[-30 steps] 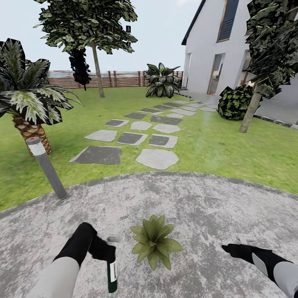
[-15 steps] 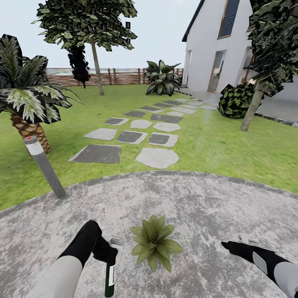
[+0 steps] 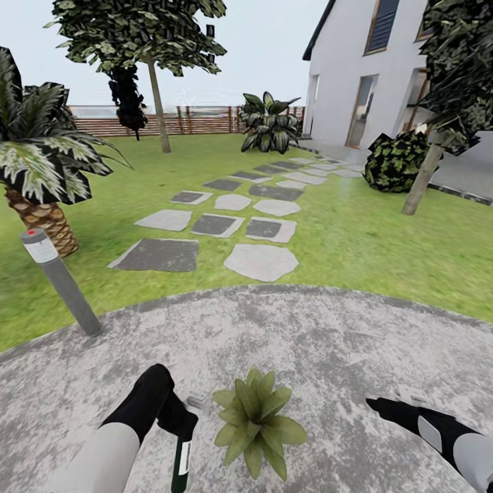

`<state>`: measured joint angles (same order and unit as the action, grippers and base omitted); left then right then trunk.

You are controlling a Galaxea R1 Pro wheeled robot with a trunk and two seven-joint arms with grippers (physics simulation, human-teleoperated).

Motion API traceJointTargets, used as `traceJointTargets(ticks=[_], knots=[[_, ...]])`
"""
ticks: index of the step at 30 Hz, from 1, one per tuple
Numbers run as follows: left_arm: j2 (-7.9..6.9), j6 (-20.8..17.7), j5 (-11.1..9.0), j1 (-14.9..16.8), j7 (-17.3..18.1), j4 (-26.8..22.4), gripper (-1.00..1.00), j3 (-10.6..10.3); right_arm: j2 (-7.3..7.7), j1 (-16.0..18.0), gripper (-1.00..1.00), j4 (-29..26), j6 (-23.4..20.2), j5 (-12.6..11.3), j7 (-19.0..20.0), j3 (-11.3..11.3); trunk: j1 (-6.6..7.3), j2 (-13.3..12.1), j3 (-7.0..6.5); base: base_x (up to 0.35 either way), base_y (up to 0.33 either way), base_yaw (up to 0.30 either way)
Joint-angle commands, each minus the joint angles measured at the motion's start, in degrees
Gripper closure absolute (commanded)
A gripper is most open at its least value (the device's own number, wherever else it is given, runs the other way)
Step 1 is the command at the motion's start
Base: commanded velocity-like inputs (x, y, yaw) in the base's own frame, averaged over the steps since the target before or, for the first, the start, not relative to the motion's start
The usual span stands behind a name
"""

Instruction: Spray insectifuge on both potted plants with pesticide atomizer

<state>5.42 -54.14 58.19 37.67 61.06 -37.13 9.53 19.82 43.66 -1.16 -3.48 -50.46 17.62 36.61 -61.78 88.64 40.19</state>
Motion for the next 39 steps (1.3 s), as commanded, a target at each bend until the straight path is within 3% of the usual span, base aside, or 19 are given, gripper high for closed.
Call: traceJointTargets(ticks=[1,12,18,32,39], knots=[[0.06,-0.3,0.6,0.0,0.5,0.0,1.0,0.0,0.04,0.0,-1.0,-0.1,-0.3,-0.6,0.0,0.4,-0.01,0.0,0.08,0.043,0.0,0.0],[0.09,-0.3,0.6,0.0,0.5,0.2,1.0,-0.5,0.04,0.0,-1.0,-0.1,-0.6,-0.7,0.3,0.4,-0.01,0.0,0.66,0.005,0.0,0.0],[0.12,-0.3,0.6,0.0,0.5,3.3,1.0,-0.6,0.04,0.0,-1.0,-0.1,-0.6,-0.7,0.0,0.4,-0.01,0.0,1.21,0.038,0.0,0.0],[0.12,-1.0,0.6,0.0,0.6,3.5,1.0,-0.5,0.04,0.0,-1.0,-0.1,-0.6,-0.7,0.1,0.4,-0.01,0.0,2.12,0.194,0.031,0.0],[-0.02,-1.0,0.7,0.0,0.5,6.8,1.0,-0.8,0.04,0.0,-1.0,-0.1,-0.6,-0.7,0.2,0.4,-0.01,0.0,2.48,0.157,0.066,0.0]])
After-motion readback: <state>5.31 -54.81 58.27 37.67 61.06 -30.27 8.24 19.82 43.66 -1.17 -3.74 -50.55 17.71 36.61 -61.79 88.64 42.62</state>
